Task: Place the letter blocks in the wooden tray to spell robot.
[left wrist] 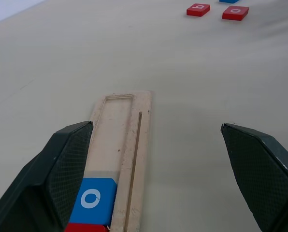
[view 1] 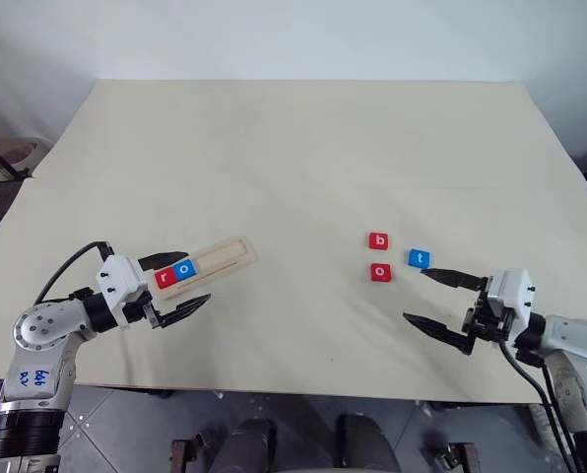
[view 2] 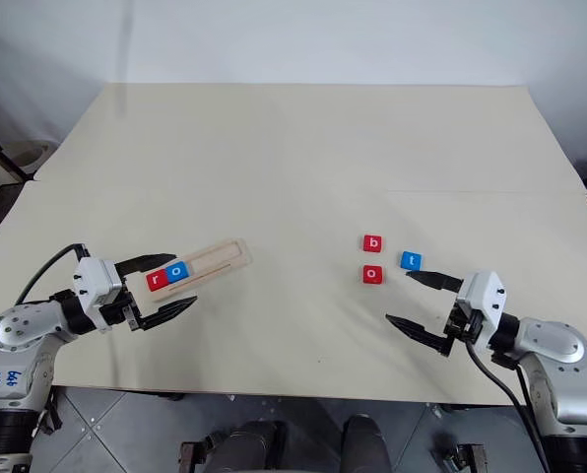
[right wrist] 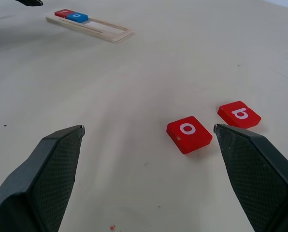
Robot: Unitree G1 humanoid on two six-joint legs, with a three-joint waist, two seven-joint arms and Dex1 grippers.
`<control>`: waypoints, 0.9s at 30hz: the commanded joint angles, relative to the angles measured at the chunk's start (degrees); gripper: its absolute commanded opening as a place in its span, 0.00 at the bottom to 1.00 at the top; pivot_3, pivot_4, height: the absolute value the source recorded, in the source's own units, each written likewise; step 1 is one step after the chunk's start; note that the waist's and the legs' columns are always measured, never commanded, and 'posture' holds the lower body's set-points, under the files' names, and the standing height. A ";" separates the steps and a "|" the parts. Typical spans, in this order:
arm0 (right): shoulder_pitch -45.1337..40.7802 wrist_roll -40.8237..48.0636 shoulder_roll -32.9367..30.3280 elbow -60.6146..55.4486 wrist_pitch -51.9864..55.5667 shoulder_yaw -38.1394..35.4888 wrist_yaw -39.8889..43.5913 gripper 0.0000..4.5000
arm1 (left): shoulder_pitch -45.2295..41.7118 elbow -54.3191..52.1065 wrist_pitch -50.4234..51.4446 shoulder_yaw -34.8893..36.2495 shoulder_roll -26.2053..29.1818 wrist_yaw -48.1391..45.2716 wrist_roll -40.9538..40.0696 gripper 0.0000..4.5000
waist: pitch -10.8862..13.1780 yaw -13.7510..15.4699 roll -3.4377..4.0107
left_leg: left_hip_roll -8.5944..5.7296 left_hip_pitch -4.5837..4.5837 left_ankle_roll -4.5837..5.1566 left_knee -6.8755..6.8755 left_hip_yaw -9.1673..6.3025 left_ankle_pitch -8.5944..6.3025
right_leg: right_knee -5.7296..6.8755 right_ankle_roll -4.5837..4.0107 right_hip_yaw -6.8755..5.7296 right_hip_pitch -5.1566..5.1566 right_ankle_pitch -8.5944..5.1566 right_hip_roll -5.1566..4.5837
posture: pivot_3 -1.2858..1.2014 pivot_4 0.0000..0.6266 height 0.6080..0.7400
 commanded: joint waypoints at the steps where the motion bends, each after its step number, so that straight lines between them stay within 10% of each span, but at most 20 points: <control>1: -0.69 0.35 -0.19 -1.40 -0.43 -0.30 0.06 1.00 | 0.74 -1.81 -1.02 2.05 0.54 1.30 0.24 1.00 | 0.00 0.02 0.00 | 0.00 0.00 0.00 0.00 0.00 0.00 | 0.00 0.00 0.00 0.00 0.00 0.00 | 0.52 0.24 1.00; 27: -10.64 1.64 7.63 -6.03 -3.35 8.17 1.11 1.00 | 25.99 -6.11 5.50 23.05 -5.35 9.62 -7.87 1.00 | -0.03 0.37 -0.07 | 0.04 0.00 0.02 0.05 0.01 -0.10 | -0.08 -0.01 0.07 0.02 0.00 0.03 | 0.52 0.24 1.00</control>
